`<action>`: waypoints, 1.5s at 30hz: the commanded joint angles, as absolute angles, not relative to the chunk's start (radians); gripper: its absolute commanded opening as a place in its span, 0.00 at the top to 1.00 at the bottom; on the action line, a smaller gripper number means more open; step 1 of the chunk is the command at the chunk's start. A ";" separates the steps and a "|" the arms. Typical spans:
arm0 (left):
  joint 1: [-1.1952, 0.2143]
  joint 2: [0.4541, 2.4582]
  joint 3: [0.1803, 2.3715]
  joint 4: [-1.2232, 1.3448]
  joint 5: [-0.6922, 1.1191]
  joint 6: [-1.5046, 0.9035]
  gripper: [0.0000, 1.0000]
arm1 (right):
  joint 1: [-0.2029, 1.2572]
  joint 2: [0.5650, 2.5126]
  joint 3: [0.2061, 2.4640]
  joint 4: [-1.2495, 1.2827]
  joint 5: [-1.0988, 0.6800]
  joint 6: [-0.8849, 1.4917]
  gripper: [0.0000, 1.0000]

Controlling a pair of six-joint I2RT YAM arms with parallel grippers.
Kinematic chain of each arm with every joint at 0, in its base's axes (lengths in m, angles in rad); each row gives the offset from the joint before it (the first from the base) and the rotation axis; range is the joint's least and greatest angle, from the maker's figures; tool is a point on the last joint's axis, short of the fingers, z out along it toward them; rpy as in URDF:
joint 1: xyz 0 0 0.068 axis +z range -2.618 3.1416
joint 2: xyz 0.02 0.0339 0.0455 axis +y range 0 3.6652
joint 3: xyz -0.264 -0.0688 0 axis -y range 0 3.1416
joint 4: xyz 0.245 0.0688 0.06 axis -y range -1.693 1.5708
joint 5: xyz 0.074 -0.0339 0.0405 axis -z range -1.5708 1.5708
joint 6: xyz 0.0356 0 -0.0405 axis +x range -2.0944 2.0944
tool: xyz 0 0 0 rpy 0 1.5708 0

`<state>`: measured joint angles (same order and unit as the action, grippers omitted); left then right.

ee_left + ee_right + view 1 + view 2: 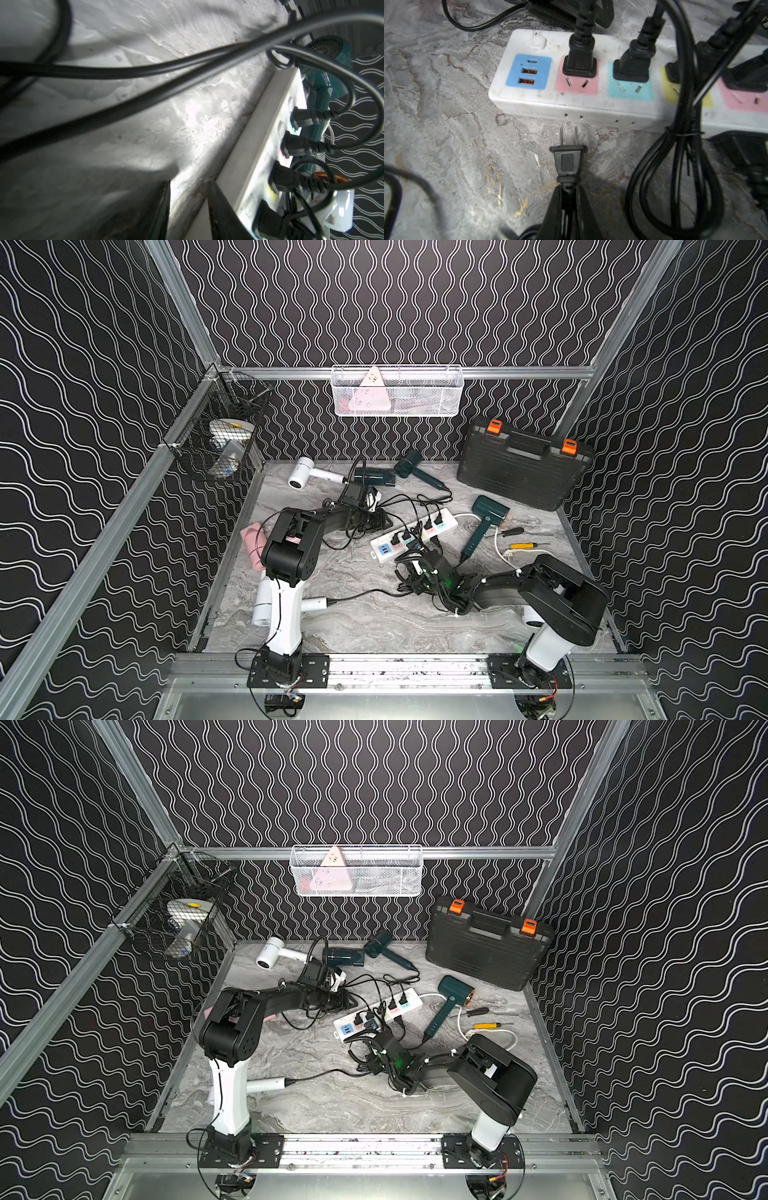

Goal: Charge the blow dryers
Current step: Insert the plug into the socket.

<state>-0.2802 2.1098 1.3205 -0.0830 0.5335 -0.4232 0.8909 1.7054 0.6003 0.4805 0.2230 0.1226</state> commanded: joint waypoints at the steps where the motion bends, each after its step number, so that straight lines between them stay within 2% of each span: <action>1: -0.293 2.115 1.299 -0.152 0.527 -0.406 0.63 | 0.890 1.719 0.612 0.492 0.256 0.141 1.00; 18: -0.313 2.092 1.227 -0.127 0.526 -0.411 0.67 | 0.875 1.738 0.621 0.529 0.263 0.162 1.00; 45: -0.315 2.095 1.211 -0.121 0.514 -0.408 0.71 | 0.850 1.721 0.578 0.651 0.145 0.173 1.00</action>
